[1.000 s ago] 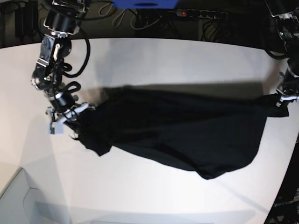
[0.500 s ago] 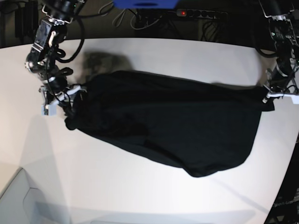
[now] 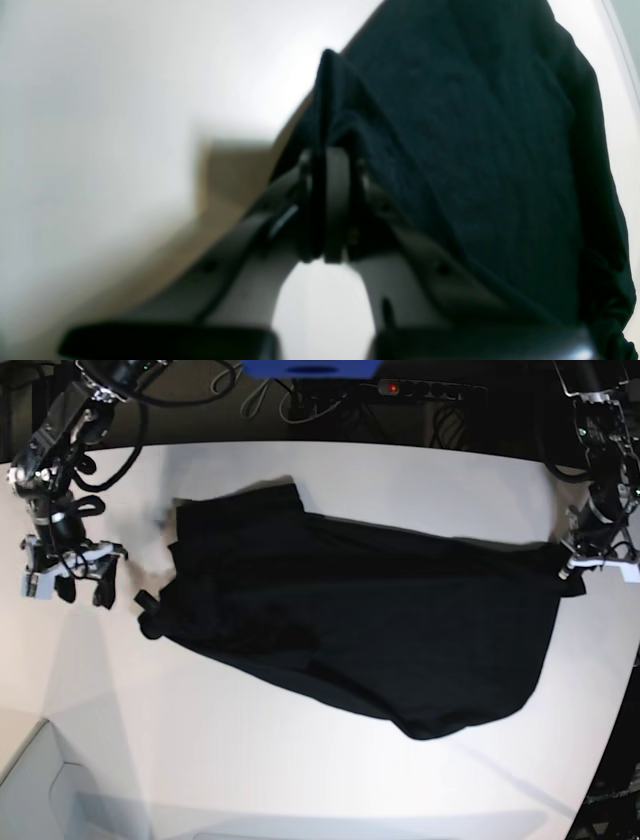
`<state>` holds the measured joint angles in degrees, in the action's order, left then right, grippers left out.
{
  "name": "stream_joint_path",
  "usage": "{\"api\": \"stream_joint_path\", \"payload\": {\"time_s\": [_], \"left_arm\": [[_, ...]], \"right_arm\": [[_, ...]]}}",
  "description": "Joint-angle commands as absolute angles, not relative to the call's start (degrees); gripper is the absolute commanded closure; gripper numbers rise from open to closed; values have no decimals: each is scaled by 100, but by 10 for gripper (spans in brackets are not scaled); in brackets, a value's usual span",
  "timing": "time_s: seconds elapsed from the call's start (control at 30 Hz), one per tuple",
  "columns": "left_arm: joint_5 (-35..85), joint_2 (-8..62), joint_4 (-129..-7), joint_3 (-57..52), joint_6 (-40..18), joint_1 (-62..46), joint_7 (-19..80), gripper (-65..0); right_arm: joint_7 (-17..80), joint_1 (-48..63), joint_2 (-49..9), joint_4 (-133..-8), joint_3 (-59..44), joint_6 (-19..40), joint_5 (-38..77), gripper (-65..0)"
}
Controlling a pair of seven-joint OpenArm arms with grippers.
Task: Layout the t-shirt on the table in an organized manner, then fold the t-shirt properly
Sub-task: 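Release the shirt and move both grippers to its edges, then grasp a sleeve with the right gripper and pull it outward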
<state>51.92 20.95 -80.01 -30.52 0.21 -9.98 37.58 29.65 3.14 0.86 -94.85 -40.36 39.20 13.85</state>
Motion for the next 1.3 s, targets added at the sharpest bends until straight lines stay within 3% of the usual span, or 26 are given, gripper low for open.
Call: {"api": "stream_joint_path", "payload": {"time_s": [0.0, 0.27, 0.53, 0.63, 0.93, 1.27], "left_arm": [[5270, 2193, -8110, -3081, -4, -980, 3705, -4], [5297, 2229, -8119, -3116, -4, -980, 3723, -23], [5305, 2202, -8365, -3143, 4, -936, 3714, -284], [5305, 2141, -8725, -3389, 4, -927, 3705, -335], [5244, 1543, -8866, -3398, 4, 101, 3714, -340], [5244, 1473, -6756, -1666, 13, 998, 3644, -340]], "right_arm": [[2818, 242, 40, -9648, -3855, 4000, 1508, -427], [2818, 523, 48, -9648, -2378, 4000, 1473, -425], [2765, 963, 48, -9024, -1499, 4000, 1473, -425], [2765, 1121, 4, -8778, -1508, 4000, 1473, -425], [2765, 2018, -136, -9473, -1675, 4000, 1473, -425], [2765, 2457, -347, -10598, -2105, 4000, 1499, -425]]}}
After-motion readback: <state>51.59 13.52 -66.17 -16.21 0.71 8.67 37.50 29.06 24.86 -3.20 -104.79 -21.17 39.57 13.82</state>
